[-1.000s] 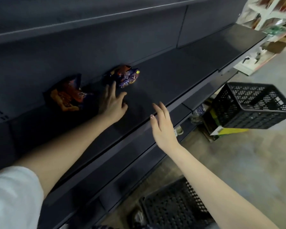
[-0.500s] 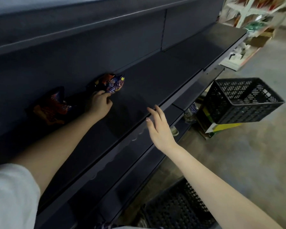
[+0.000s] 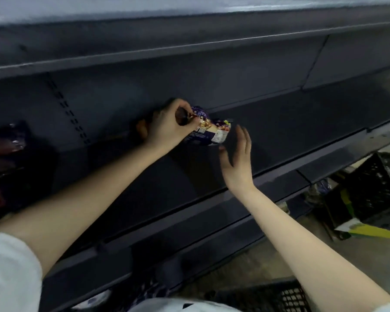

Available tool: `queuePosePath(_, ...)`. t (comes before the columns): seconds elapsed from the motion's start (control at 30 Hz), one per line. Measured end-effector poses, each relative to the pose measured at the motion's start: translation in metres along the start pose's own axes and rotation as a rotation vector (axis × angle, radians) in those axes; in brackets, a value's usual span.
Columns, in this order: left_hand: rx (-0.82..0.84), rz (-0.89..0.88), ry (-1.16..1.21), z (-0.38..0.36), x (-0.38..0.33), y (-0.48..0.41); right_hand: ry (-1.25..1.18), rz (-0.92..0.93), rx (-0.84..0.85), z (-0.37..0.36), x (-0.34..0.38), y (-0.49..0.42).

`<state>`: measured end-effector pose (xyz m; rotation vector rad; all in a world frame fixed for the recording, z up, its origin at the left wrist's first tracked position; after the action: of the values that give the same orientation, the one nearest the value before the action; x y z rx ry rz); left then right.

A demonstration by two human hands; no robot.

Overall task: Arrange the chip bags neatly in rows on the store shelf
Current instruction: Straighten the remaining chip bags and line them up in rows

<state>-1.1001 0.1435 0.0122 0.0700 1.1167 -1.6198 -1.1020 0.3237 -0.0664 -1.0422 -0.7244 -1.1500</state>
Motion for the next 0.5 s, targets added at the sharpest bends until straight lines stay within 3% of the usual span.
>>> queuePosePath(0.13,-0.116,0.123,0.037,0.068,0.029,0.029,-0.141,0.034,0.094,-0.053,0.025,-0.001)
queuePosePath(0.5,-0.396,0.354,0.005,0.219,0.096,0.124,-0.256,0.118,0.627,-0.222,0.099,0.038)
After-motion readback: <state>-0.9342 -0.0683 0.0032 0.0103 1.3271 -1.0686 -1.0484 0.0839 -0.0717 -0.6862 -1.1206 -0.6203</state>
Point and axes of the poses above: each hand's wrist, its own y-axis away from the middle knuckle, its own z-axis out of the back of the hand, x = y × z, the point moved 10 cm from there along -y, towards the middle knuckle, and after that the axes turned 6 degrees about -z, right-handed, at the moved point
